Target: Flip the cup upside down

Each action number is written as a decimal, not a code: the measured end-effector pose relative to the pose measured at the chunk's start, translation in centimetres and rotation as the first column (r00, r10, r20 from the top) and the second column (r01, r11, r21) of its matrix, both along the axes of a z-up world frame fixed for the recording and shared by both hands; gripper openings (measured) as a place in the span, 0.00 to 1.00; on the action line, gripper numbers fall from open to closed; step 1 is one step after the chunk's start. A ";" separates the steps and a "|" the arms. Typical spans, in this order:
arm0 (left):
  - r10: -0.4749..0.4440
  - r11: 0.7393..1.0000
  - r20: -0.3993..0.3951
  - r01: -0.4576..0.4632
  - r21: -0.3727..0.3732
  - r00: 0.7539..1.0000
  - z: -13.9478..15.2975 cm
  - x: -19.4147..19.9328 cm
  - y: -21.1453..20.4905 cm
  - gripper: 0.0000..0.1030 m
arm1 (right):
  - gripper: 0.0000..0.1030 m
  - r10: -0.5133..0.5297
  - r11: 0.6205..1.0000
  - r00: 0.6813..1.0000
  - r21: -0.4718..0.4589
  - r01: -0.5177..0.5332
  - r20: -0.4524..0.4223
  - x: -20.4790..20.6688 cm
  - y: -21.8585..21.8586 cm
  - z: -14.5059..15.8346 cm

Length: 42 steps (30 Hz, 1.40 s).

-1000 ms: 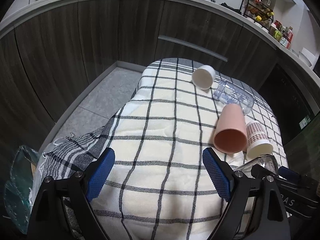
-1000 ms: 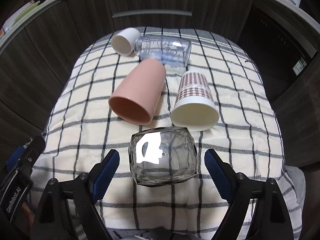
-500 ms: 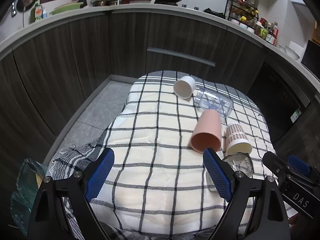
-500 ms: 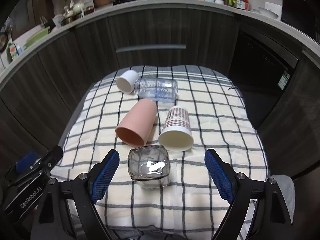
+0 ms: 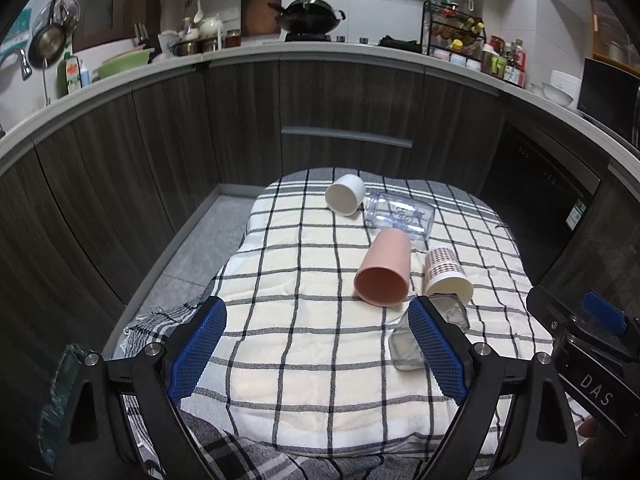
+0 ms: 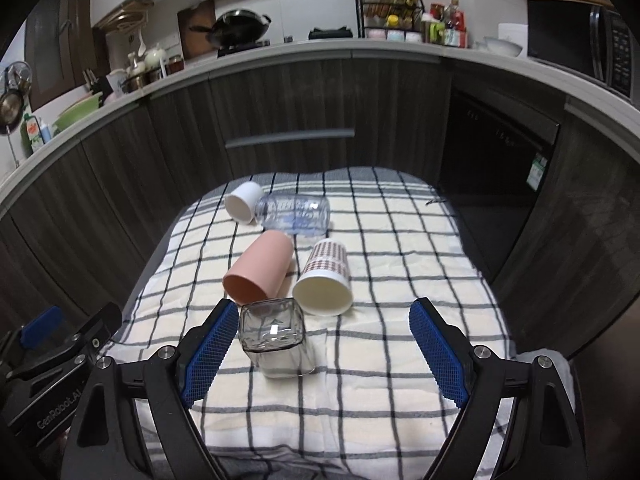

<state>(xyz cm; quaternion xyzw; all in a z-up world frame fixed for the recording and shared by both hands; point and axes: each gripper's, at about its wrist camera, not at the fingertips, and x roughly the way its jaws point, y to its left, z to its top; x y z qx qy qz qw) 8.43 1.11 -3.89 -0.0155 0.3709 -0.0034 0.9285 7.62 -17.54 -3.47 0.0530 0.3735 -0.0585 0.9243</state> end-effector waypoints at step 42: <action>0.011 1.000 0.096 -0.013 0.018 0.995 2.5 -3.7 -0.6 0.92 | 0.87 -0.006 0.997 0.990 -0.070 0.016 0.140 -4.7 0.4 3.7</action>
